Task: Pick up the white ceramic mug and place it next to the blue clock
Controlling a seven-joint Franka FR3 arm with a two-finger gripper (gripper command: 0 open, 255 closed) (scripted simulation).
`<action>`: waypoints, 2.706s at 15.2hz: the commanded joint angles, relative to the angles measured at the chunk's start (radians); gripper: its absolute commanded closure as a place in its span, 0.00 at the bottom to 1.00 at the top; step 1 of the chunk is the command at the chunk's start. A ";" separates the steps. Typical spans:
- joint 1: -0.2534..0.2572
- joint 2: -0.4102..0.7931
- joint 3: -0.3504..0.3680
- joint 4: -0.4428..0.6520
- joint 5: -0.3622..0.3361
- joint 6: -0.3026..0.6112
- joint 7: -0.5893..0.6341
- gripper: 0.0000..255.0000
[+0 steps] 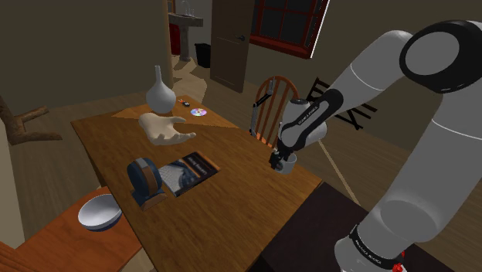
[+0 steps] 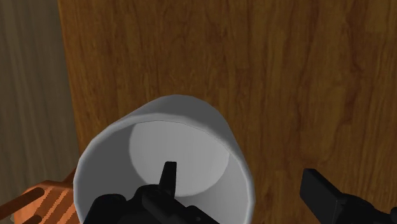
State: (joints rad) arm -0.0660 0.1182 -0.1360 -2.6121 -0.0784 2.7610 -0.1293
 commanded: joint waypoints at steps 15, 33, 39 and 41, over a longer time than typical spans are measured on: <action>0.002 -0.062 -0.003 -0.001 -0.009 -0.061 0.004 1.00; 0.002 -0.296 0.001 0.046 -0.026 -0.342 0.008 1.00; 0.002 -0.356 0.005 0.080 -0.026 -0.435 0.007 1.00; 0.002 -0.374 0.006 0.093 -0.026 -0.465 0.006 1.00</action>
State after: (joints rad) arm -0.0642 -0.2424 -0.1308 -2.5240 -0.1042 2.3139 -0.1232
